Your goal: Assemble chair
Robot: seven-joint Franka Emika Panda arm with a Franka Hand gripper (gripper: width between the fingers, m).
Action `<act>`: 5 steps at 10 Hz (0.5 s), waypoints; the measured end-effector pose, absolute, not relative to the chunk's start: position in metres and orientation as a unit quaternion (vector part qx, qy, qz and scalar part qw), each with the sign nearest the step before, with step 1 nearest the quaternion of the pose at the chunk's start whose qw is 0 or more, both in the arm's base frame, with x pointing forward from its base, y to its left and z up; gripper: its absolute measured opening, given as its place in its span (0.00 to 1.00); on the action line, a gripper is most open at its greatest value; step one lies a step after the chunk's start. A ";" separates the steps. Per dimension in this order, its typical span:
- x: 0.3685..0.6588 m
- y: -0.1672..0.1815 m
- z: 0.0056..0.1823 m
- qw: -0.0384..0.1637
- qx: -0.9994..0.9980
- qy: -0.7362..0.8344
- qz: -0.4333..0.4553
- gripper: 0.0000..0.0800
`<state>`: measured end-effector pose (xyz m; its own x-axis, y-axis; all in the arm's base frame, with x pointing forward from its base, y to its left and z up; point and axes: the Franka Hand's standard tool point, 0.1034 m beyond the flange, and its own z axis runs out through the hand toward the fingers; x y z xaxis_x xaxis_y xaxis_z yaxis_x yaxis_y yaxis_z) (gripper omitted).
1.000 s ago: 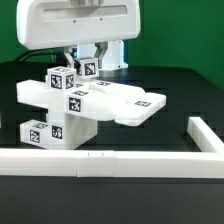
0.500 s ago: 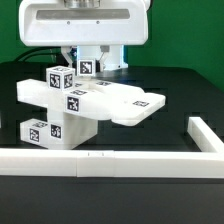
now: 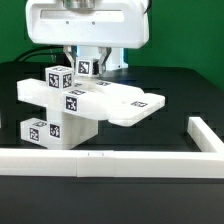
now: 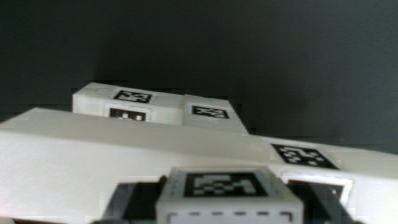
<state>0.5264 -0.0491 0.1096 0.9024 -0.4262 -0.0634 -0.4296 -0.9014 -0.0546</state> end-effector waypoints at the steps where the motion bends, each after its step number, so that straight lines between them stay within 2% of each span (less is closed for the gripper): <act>1: 0.526 -0.049 0.110 0.034 -0.978 0.205 0.025 0.35; 2: 0.526 -0.049 0.110 0.034 -0.978 0.204 0.025 0.62; 3: 0.527 -0.050 0.112 0.023 -0.991 0.129 0.022 0.75; 4: 0.529 -0.050 0.114 0.020 -0.997 0.067 0.018 0.75; 5: 0.528 -0.051 0.113 0.020 -0.998 0.053 0.019 0.80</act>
Offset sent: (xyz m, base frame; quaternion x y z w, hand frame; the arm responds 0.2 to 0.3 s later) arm 0.0058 -0.0007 0.0171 -0.0487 0.0311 -0.3707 0.9270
